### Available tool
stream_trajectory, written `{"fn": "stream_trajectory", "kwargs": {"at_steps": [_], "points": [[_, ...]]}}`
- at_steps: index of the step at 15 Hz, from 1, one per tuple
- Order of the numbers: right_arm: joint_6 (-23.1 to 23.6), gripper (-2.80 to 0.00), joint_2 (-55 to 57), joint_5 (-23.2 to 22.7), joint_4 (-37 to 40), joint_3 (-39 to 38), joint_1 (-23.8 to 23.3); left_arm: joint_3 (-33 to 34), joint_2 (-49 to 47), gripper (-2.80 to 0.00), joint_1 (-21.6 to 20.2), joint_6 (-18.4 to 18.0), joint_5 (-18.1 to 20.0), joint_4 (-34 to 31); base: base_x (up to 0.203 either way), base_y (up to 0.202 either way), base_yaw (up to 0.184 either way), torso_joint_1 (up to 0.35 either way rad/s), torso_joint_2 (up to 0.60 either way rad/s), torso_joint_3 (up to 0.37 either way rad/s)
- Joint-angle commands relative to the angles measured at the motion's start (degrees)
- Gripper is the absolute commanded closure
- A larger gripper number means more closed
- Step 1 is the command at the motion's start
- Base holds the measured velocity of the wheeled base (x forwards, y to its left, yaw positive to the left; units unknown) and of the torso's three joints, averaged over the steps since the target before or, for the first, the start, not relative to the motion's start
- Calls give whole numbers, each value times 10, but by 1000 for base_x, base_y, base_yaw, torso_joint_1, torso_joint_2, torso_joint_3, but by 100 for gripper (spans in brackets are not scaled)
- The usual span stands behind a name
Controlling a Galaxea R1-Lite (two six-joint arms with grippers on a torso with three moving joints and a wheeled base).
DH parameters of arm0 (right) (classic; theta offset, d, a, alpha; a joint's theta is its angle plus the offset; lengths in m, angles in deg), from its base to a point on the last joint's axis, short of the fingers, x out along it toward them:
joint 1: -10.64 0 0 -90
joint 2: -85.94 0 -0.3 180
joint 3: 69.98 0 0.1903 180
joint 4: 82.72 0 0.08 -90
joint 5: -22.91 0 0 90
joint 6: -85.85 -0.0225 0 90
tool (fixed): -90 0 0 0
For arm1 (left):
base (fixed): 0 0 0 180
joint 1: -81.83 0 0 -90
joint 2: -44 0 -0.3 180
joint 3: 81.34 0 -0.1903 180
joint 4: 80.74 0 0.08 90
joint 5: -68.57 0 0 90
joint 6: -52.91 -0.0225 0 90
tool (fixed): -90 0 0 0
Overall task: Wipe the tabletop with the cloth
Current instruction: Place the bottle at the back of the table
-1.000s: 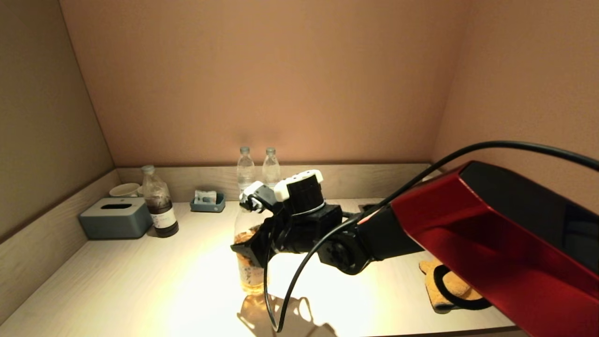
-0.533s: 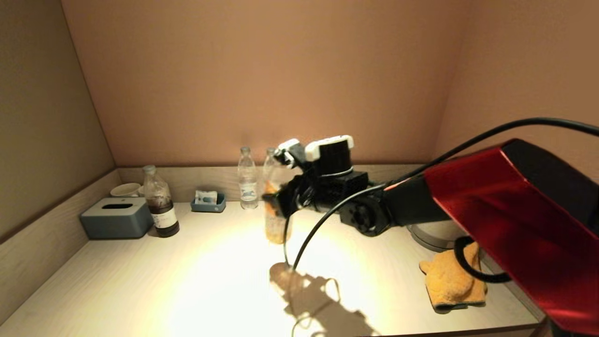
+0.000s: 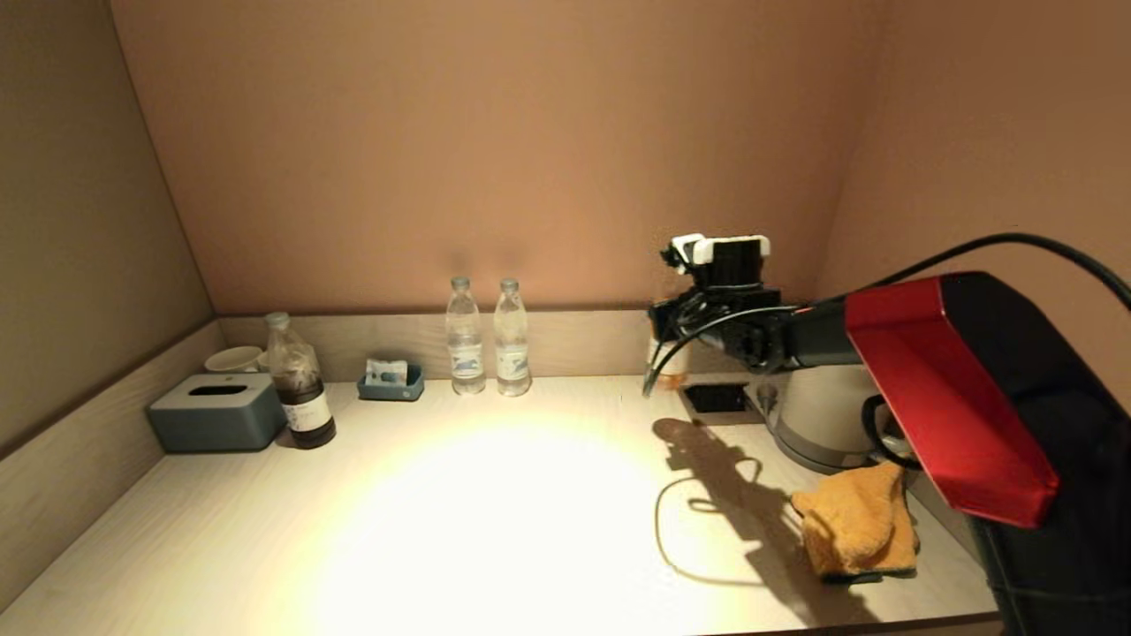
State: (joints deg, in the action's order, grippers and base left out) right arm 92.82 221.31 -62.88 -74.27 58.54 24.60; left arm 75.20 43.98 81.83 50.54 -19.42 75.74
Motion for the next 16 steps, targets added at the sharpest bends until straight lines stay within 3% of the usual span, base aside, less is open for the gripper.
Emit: {"fn": "stream_trajectory", "kwargs": {"at_steps": [1,16], "points": [[-2,0,38,70,38,29,-13,0,-1,0,0,0,0,0,0,0,0,0,0,0],[-50,0,28,87,74,9,-26,0,-1,0,0,0,0,0,0,0,0,0,0,0]]}}
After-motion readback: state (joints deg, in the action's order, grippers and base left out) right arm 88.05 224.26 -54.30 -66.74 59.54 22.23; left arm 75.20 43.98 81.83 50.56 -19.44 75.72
